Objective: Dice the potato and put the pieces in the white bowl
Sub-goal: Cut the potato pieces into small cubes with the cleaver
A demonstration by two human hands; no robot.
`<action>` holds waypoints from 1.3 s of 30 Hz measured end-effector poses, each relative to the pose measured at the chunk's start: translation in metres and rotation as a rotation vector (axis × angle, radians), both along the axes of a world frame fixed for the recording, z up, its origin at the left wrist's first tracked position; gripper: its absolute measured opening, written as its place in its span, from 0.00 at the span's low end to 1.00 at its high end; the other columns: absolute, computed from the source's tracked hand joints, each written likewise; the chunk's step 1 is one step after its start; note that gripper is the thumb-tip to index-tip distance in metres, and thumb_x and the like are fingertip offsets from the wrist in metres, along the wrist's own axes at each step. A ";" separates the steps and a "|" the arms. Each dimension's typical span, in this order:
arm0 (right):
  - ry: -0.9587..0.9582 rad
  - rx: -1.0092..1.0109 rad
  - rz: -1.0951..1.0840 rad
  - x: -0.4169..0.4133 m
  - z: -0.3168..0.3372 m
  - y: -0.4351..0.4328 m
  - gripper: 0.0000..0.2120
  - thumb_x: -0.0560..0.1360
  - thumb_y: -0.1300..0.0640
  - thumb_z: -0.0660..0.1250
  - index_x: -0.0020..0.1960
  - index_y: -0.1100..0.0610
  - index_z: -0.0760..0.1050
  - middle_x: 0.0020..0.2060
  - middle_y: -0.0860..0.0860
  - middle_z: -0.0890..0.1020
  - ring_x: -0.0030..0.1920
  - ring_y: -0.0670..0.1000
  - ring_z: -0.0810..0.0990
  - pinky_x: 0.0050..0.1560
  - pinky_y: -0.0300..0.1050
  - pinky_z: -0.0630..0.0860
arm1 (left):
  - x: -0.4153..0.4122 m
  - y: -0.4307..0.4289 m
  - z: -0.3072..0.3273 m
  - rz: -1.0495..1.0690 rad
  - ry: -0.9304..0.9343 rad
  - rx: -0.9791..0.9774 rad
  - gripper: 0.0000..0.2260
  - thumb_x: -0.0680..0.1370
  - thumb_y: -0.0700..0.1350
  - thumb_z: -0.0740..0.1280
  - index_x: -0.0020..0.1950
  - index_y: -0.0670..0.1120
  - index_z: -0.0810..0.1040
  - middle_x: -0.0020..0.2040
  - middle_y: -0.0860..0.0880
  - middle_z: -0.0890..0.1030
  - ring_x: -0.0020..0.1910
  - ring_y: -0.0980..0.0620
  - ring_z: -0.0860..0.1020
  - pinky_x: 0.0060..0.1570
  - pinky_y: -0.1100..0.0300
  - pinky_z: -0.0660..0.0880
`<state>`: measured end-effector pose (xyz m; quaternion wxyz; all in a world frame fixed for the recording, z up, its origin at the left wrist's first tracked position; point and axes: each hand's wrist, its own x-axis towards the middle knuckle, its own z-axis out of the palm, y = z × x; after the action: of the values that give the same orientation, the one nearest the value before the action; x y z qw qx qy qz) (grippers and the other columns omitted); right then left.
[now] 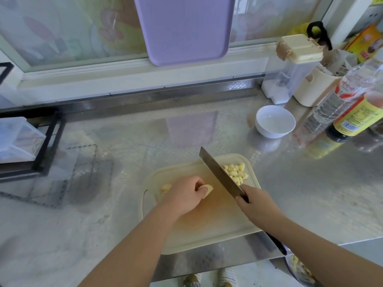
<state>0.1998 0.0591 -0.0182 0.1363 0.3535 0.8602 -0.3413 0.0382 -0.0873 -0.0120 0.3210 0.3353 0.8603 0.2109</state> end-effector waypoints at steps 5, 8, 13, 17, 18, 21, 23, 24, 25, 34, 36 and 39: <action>0.040 -0.006 0.002 0.001 0.003 -0.007 0.09 0.81 0.51 0.60 0.44 0.51 0.72 0.35 0.51 0.78 0.36 0.52 0.79 0.42 0.53 0.79 | 0.002 0.002 -0.010 0.059 -0.006 0.010 0.16 0.80 0.52 0.63 0.66 0.50 0.76 0.61 0.52 0.79 0.57 0.53 0.78 0.58 0.58 0.73; 0.038 -0.002 0.029 -0.001 0.003 -0.014 0.08 0.80 0.51 0.59 0.45 0.51 0.73 0.35 0.49 0.78 0.36 0.51 0.78 0.42 0.53 0.78 | 0.008 -0.002 -0.016 0.062 0.023 0.028 0.22 0.75 0.54 0.71 0.68 0.52 0.74 0.58 0.54 0.74 0.49 0.56 0.76 0.54 0.59 0.75; 0.013 0.033 0.016 -0.004 -0.001 -0.021 0.07 0.80 0.51 0.59 0.45 0.50 0.72 0.34 0.48 0.78 0.36 0.50 0.78 0.40 0.50 0.78 | 0.018 -0.001 -0.020 0.151 0.130 0.084 0.18 0.76 0.50 0.71 0.64 0.52 0.75 0.53 0.54 0.77 0.47 0.57 0.76 0.49 0.62 0.75; -0.005 0.050 0.030 -0.004 -0.002 -0.021 0.05 0.80 0.51 0.58 0.47 0.49 0.71 0.35 0.47 0.78 0.36 0.48 0.78 0.39 0.48 0.77 | 0.024 0.003 -0.020 0.246 0.098 0.130 0.16 0.75 0.50 0.72 0.61 0.50 0.78 0.50 0.55 0.79 0.44 0.59 0.77 0.43 0.67 0.70; -0.002 0.050 0.034 -0.004 -0.002 -0.021 0.05 0.80 0.51 0.58 0.48 0.48 0.72 0.35 0.46 0.78 0.36 0.48 0.78 0.39 0.48 0.78 | 0.025 0.004 -0.020 0.275 0.071 0.142 0.15 0.75 0.50 0.72 0.60 0.50 0.78 0.49 0.55 0.79 0.43 0.60 0.77 0.41 0.68 0.70; 0.026 0.072 0.045 -0.003 0.002 -0.021 0.07 0.82 0.49 0.57 0.47 0.48 0.71 0.35 0.46 0.77 0.36 0.48 0.77 0.39 0.48 0.77 | 0.026 0.005 -0.023 0.359 -0.006 0.168 0.13 0.74 0.49 0.74 0.57 0.49 0.79 0.45 0.57 0.80 0.41 0.62 0.77 0.37 0.71 0.68; 0.050 0.096 0.060 -0.001 0.006 -0.021 0.09 0.83 0.49 0.55 0.47 0.49 0.70 0.35 0.46 0.76 0.35 0.49 0.76 0.36 0.47 0.73 | 0.027 0.005 -0.025 0.400 -0.026 0.182 0.13 0.73 0.49 0.74 0.56 0.49 0.80 0.44 0.57 0.80 0.41 0.63 0.77 0.37 0.72 0.68; 0.060 0.113 0.080 -0.001 0.009 -0.021 0.09 0.83 0.48 0.54 0.49 0.49 0.70 0.35 0.46 0.75 0.36 0.49 0.76 0.36 0.46 0.72 | 0.027 0.005 -0.026 0.412 -0.023 0.187 0.13 0.73 0.49 0.75 0.56 0.49 0.80 0.43 0.57 0.80 0.42 0.62 0.77 0.38 0.72 0.68; 0.064 0.133 0.107 0.000 0.011 -0.021 0.09 0.83 0.48 0.53 0.50 0.49 0.70 0.35 0.45 0.75 0.36 0.49 0.76 0.37 0.47 0.73 | 0.028 0.005 -0.027 0.422 -0.018 0.191 0.13 0.73 0.49 0.75 0.56 0.49 0.81 0.43 0.57 0.81 0.42 0.62 0.78 0.39 0.72 0.68; -0.016 0.227 0.266 0.001 0.020 -0.031 0.14 0.84 0.49 0.49 0.65 0.47 0.68 0.40 0.43 0.73 0.45 0.53 0.80 0.48 0.53 0.79 | 0.034 0.007 -0.026 0.466 -0.013 0.213 0.11 0.72 0.49 0.76 0.51 0.48 0.79 0.43 0.54 0.82 0.44 0.56 0.80 0.43 0.65 0.72; -0.029 0.236 0.282 0.001 0.021 -0.031 0.14 0.85 0.50 0.49 0.67 0.46 0.68 0.42 0.43 0.74 0.47 0.53 0.81 0.48 0.52 0.79 | 0.034 0.007 -0.026 0.471 -0.017 0.221 0.11 0.72 0.49 0.76 0.51 0.48 0.80 0.43 0.54 0.82 0.44 0.55 0.80 0.43 0.65 0.72; -0.049 0.245 0.300 0.001 0.022 -0.031 0.14 0.85 0.51 0.49 0.67 0.47 0.67 0.42 0.44 0.73 0.48 0.54 0.81 0.48 0.51 0.79 | 0.034 0.007 -0.027 0.478 -0.027 0.229 0.10 0.71 0.48 0.76 0.50 0.48 0.80 0.42 0.55 0.82 0.43 0.56 0.80 0.43 0.65 0.72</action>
<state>0.2005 0.0279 0.0034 0.1624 0.2436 0.9348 -0.2012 0.0725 -0.0801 -0.0387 0.2334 0.1537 0.8812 0.3813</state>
